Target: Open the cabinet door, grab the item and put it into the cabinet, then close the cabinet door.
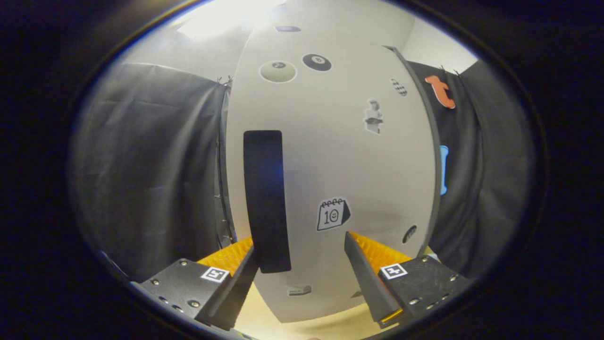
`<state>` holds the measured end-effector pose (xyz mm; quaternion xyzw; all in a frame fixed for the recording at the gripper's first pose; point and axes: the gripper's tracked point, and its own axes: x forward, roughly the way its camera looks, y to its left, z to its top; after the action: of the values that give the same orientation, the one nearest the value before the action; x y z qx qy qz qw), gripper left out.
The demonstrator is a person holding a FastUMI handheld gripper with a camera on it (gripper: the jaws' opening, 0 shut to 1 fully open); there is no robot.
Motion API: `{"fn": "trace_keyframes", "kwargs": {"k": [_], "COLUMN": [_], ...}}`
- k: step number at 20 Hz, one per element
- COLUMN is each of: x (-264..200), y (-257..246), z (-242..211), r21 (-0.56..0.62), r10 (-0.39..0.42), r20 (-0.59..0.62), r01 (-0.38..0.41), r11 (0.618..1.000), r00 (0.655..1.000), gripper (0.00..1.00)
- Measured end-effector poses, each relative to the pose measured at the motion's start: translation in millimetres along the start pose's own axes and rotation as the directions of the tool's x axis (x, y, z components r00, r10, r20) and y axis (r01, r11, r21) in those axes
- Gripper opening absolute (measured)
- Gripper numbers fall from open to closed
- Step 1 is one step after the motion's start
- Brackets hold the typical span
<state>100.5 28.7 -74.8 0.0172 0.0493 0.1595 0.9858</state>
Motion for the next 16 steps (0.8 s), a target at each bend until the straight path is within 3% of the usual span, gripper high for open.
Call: {"fn": "trace_keyframes", "kwargs": {"k": [6, 16], "x": [62, 120], "y": [18, 12], "z": [8, 6], "r21": [-0.052, -0.066], "r10": [-0.026, -0.214], "r20": [0.021, 0.063], "r01": [0.027, 0.218], "r11": [0.998, 0.974], "r00": [0.999, 0.975], "gripper": [0.99, 0.98]}}
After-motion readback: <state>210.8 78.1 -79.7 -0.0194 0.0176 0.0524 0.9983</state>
